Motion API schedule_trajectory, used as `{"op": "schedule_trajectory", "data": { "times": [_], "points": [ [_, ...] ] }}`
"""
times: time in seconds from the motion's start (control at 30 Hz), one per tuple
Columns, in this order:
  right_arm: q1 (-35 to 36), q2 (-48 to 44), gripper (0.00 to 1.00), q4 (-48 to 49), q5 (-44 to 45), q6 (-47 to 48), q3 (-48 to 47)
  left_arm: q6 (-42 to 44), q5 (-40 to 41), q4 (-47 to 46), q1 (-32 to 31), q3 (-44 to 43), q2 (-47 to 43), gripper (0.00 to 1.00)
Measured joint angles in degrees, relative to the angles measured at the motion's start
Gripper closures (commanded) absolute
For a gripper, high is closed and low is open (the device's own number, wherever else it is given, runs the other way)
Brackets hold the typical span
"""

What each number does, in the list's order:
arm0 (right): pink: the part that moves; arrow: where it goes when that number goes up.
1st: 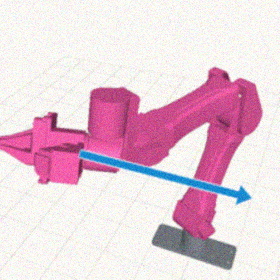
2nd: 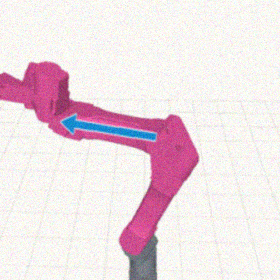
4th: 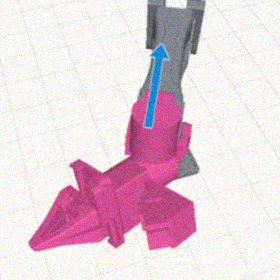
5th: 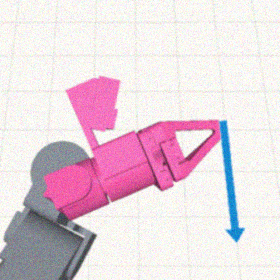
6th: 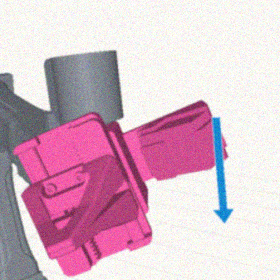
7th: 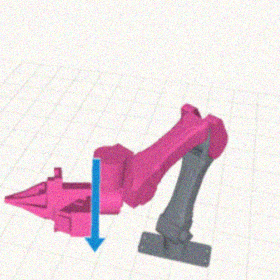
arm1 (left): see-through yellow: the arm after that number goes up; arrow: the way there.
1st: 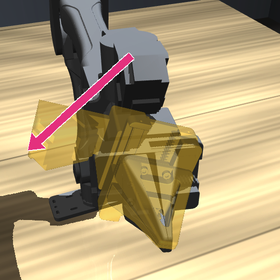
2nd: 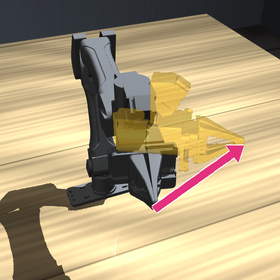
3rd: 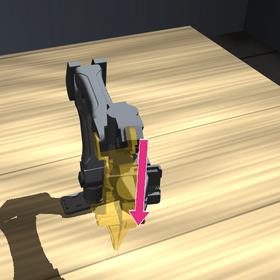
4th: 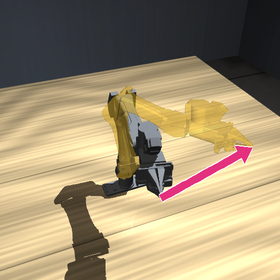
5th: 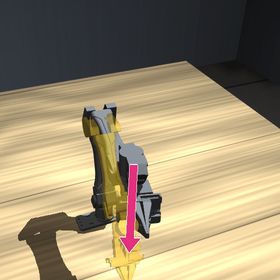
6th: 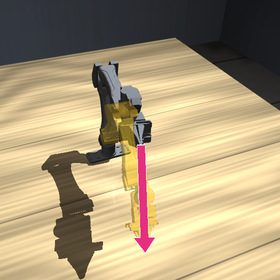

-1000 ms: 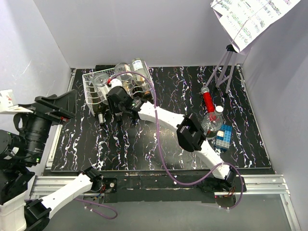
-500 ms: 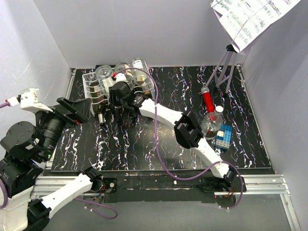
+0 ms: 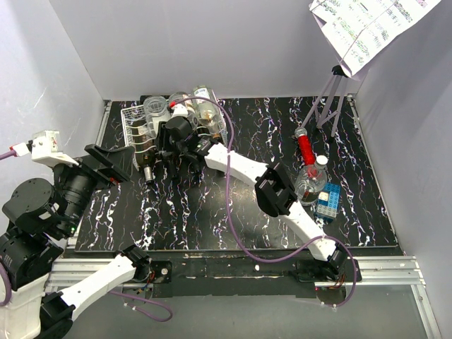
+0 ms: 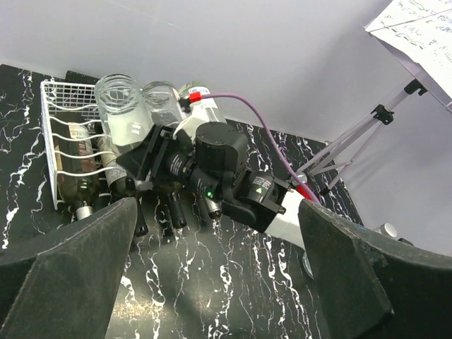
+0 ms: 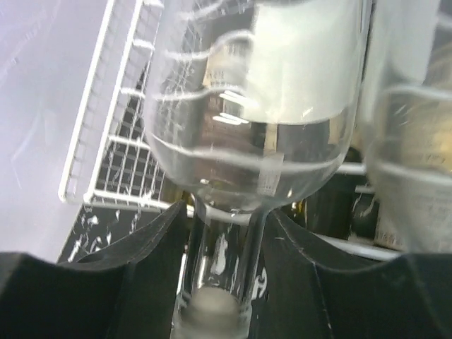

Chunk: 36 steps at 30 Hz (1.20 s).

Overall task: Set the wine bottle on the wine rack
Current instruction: Place the wine bottle in the wine rack.

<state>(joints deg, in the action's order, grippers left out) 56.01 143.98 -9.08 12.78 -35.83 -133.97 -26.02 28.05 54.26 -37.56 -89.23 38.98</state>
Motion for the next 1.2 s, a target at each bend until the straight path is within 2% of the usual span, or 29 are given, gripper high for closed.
{"op": "schedule_trajectory", "data": {
  "times": [0.3,0.4,0.63,0.83,1.0,1.1,1.2],
  "points": [
    [-0.81,-0.04,0.29,4.63,0.11,1.20,-0.44,-0.09,0.02,1.22,0.00,0.00,-0.04,0.02],
    [-0.74,-0.04,0.16,4.90,-0.35,1.68,-0.44,-0.17,0.02,1.33,0.00,0.00,-0.04,0.02],
    [-0.81,-2.78,0.12,5.81,-1.16,3.02,2.71,-0.17,-0.09,1.81,0.00,0.00,-0.20,0.02],
    [-1.22,-15.10,0.12,9.05,-0.70,5.01,12.13,-0.11,-0.66,2.34,0.00,0.04,-1.57,0.02],
    [-1.31,-28.74,0.13,8.87,0.48,6.73,19.41,1.33,-5.38,2.25,0.00,0.11,-2.01,0.02],
    [-1.36,-37.35,0.14,1.11,3.06,8.22,21.40,2.58,-9.53,0.52,0.00,2.12,-2.38,0.02],
    [-1.53,-45.94,0.17,-11.45,7.13,9.40,21.40,4.31,-16.15,-2.08,0.02,6.40,-3.08,0.02]
  ]
}}
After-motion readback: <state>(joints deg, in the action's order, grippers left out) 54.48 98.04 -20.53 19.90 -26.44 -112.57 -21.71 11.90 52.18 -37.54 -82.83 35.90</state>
